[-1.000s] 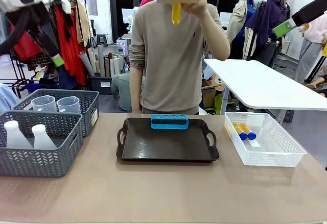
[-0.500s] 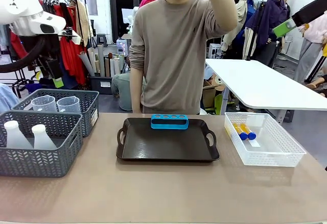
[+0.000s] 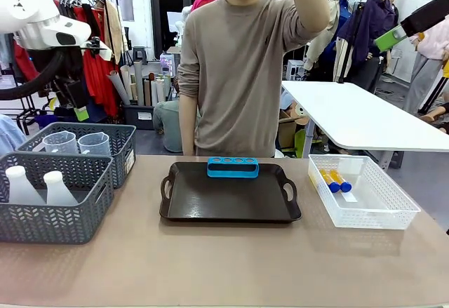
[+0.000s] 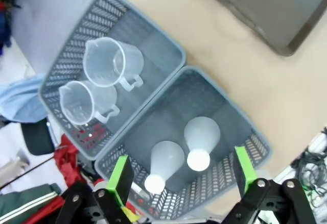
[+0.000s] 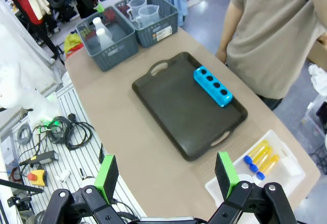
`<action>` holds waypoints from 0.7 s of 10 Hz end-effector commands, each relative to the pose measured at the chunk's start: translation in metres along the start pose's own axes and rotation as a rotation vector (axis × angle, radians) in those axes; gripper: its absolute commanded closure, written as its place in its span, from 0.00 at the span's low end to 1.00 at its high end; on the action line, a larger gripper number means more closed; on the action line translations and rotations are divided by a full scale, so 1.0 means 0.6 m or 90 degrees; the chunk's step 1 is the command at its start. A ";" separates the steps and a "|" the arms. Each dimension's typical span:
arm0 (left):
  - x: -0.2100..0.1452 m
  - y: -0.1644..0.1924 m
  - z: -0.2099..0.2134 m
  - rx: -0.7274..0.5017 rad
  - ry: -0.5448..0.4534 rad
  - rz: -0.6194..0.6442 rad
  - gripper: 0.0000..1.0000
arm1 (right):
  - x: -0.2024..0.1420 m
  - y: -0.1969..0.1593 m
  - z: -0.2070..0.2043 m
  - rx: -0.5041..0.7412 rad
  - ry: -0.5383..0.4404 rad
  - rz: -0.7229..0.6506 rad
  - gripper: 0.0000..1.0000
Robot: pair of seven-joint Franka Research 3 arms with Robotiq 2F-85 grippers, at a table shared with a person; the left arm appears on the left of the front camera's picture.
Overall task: Prepare the laboratory tools.
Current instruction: Pick up one Large Measuring Cup and place it on the Handle tray.
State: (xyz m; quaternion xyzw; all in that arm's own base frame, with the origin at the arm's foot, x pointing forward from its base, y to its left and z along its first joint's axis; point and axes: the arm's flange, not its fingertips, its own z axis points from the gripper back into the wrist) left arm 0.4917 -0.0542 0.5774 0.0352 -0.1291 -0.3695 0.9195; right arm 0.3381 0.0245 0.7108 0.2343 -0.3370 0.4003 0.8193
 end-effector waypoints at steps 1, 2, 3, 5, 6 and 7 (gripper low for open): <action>0.012 0.035 -0.056 -0.005 0.046 0.092 0.00 | 0.002 0.002 0.000 0.009 -0.006 0.003 0.00; 0.018 0.048 -0.086 -0.004 0.062 0.125 0.00 | 0.002 0.002 0.000 0.009 -0.006 0.003 0.00; 0.019 0.055 -0.110 0.005 0.079 0.156 0.00 | 0.002 0.002 0.000 0.009 -0.006 0.003 0.00; 0.020 0.081 -0.165 0.031 0.076 0.235 0.00 | 0.002 0.002 0.000 0.009 -0.006 0.003 0.00; 0.025 0.092 -0.190 0.054 0.073 0.290 0.00 | 0.002 0.002 0.000 0.009 -0.006 0.003 0.00; 0.032 0.097 -0.207 0.060 0.077 0.292 0.00 | 0.002 0.002 0.000 0.009 -0.006 0.003 0.00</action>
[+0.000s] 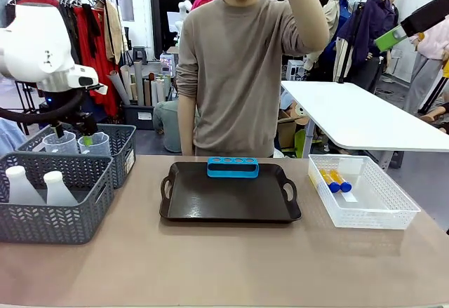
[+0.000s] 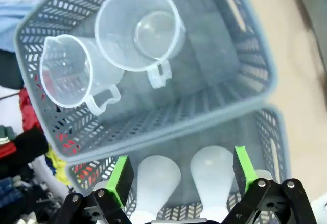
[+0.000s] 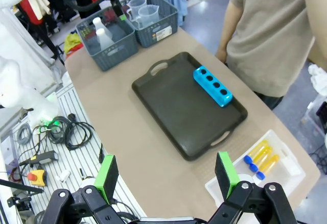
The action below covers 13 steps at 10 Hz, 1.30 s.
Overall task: Prepare the laboratory tools.
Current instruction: Pick up one Large Measuring Cup and place it on the Handle tray.
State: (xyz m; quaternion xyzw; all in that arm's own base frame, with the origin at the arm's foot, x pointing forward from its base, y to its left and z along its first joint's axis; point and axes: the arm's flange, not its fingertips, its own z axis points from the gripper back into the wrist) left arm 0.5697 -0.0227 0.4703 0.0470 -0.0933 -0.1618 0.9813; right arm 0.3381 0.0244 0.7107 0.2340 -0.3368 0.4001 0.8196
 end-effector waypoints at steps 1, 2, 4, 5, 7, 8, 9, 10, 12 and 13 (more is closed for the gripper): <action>0.028 -0.002 -0.016 0.031 0.014 0.034 0.00 | 0.002 0.002 0.000 0.009 -0.007 0.004 0.00; 0.038 0.005 -0.031 0.008 0.027 0.051 0.00 | 0.002 0.002 0.000 0.009 -0.007 0.004 0.00; 0.020 0.002 -0.030 0.007 0.011 0.034 0.00 | 0.002 0.002 0.000 0.009 -0.007 0.004 0.00; 0.020 0.002 -0.030 0.007 0.011 0.034 0.00 | 0.002 0.002 0.000 0.009 -0.007 0.004 0.00; 0.040 0.016 -0.048 -0.060 0.048 0.101 0.00 | 0.002 0.002 0.000 0.009 -0.007 0.004 0.00; 0.049 0.030 -0.060 -0.080 0.063 0.114 0.00 | 0.002 0.002 0.000 0.009 -0.007 0.004 0.00; 0.065 0.039 -0.077 -0.081 0.058 0.118 0.00 | 0.002 0.002 0.000 0.009 -0.007 0.004 0.00; 0.071 0.043 -0.086 -0.074 0.046 0.114 0.00 | 0.002 0.002 0.000 0.009 -0.007 0.004 0.00; 0.079 0.049 -0.102 -0.059 0.052 0.126 0.00 | 0.002 0.002 0.000 0.009 -0.007 0.004 0.00; 0.086 0.051 -0.115 -0.043 0.045 0.130 0.00 | 0.002 0.002 0.000 0.009 -0.007 0.004 0.00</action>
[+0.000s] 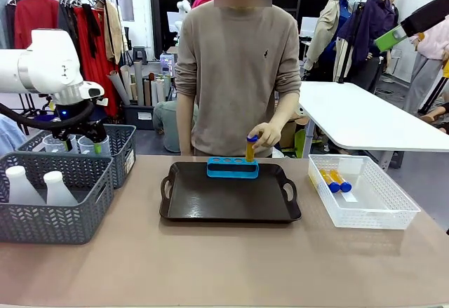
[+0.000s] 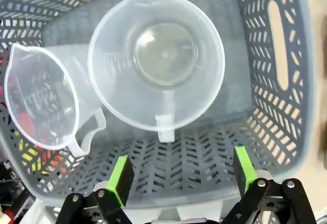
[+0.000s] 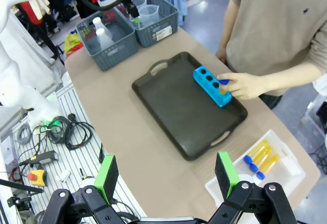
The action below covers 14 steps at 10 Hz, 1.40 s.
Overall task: Prepare the laboratory tools.
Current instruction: Pick up one Large Measuring Cup and place it on the Handle tray.
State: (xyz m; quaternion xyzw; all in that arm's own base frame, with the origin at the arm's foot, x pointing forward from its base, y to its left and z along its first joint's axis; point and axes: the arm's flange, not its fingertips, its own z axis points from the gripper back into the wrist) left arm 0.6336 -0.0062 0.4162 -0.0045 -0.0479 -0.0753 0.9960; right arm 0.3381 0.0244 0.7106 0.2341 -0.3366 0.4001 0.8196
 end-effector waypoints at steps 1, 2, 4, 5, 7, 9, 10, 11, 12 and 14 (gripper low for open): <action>0.016 0.003 -0.011 0.030 -0.019 0.014 0.00 | 0.002 0.002 0.000 0.009 -0.007 0.004 0.00; 0.017 0.004 -0.018 0.031 -0.010 0.014 0.00 | 0.002 0.002 0.000 0.009 -0.007 0.004 0.00; 0.016 0.004 -0.040 0.043 0.005 0.018 0.00 | 0.002 0.002 0.000 0.009 -0.007 0.004 0.00; 0.014 0.006 -0.047 0.049 0.006 0.018 0.00 | 0.002 0.002 0.000 0.009 -0.007 0.004 0.00; 0.016 0.006 -0.057 0.063 -0.006 0.001 0.38 | 0.002 0.002 0.000 0.009 -0.007 0.004 0.00; 0.017 0.004 -0.058 0.054 -0.014 -0.006 0.78 | 0.002 0.002 0.000 0.009 -0.007 0.004 0.00; 0.017 0.005 -0.057 0.055 -0.019 -0.009 0.98 | 0.002 0.002 0.000 0.009 -0.007 0.004 0.00; 0.017 0.003 -0.057 0.054 -0.022 -0.008 1.00 | 0.002 0.002 0.000 0.009 -0.007 0.004 0.00; 0.019 0.004 -0.056 0.050 -0.024 -0.010 1.00 | 0.002 0.002 0.000 0.009 -0.007 0.004 0.00; 0.015 0.006 -0.044 0.049 -0.021 -0.005 1.00 | 0.002 0.002 0.000 0.009 -0.007 0.004 0.00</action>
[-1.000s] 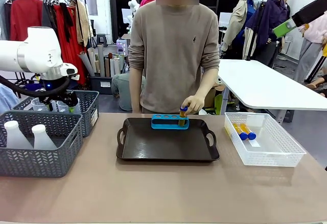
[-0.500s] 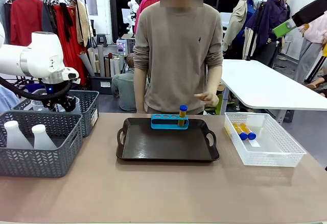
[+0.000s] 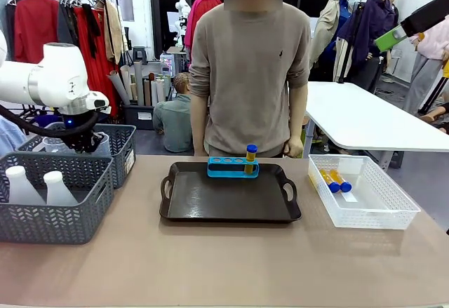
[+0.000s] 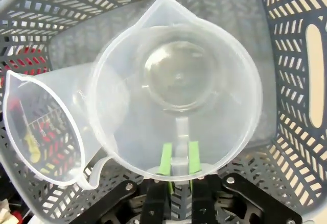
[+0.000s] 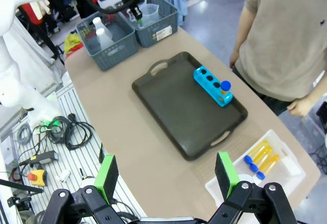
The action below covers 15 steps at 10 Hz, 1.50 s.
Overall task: Prepare the laboratory tools.
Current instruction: Pick up one Large Measuring Cup and place it on the Handle tray.
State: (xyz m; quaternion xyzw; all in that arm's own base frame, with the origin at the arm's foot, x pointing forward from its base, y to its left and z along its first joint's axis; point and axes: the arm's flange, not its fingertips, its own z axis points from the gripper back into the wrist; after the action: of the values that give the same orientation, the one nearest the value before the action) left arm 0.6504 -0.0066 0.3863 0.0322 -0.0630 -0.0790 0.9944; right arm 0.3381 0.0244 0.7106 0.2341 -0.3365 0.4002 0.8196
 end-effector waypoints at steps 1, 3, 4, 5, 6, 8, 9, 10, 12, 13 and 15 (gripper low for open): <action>-0.008 0.005 0.017 0.001 -0.008 0.001 1.00 | 0.002 0.002 0.000 0.009 -0.007 0.004 0.00; -0.010 0.007 0.036 0.002 -0.017 -0.001 1.00 | 0.002 0.002 0.000 0.009 -0.007 0.004 0.00; -0.011 0.007 0.049 -0.002 -0.019 -0.004 1.00 | 0.002 0.002 0.000 0.009 -0.007 0.004 0.00; -0.013 0.004 0.067 -0.006 -0.021 -0.008 1.00 | 0.002 0.002 0.000 0.009 -0.007 0.004 0.00; -0.014 0.000 0.095 -0.016 -0.013 -0.025 1.00 | 0.002 0.002 0.000 0.009 -0.007 0.004 0.00; -0.022 -0.005 0.183 -0.022 -0.011 -0.072 1.00 | 0.002 0.002 0.000 0.009 -0.007 0.004 0.00; -0.030 -0.008 0.231 -0.013 -0.025 -0.103 1.00 | 0.002 0.002 0.000 0.009 -0.007 0.004 0.00; -0.040 -0.012 0.277 -0.006 -0.041 -0.145 1.00 | 0.002 0.002 0.000 0.009 -0.007 0.004 0.00; -0.059 -0.018 0.362 -0.028 -0.056 -0.240 1.00 | 0.002 0.002 0.000 0.009 -0.007 0.004 0.00; -0.066 -0.016 0.401 -0.069 -0.058 -0.297 1.00 | 0.002 0.002 0.000 0.009 -0.007 0.004 0.00; -0.086 -0.034 0.482 -0.111 -0.073 -0.412 1.00 | 0.002 0.002 0.000 0.009 -0.007 0.004 0.00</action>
State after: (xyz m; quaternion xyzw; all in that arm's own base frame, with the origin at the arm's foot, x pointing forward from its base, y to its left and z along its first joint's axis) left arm 0.5599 -0.0394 0.6514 -0.0161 -0.1100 -0.3561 0.9278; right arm 0.3382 0.0244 0.7104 0.2341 -0.3362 0.4001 0.8198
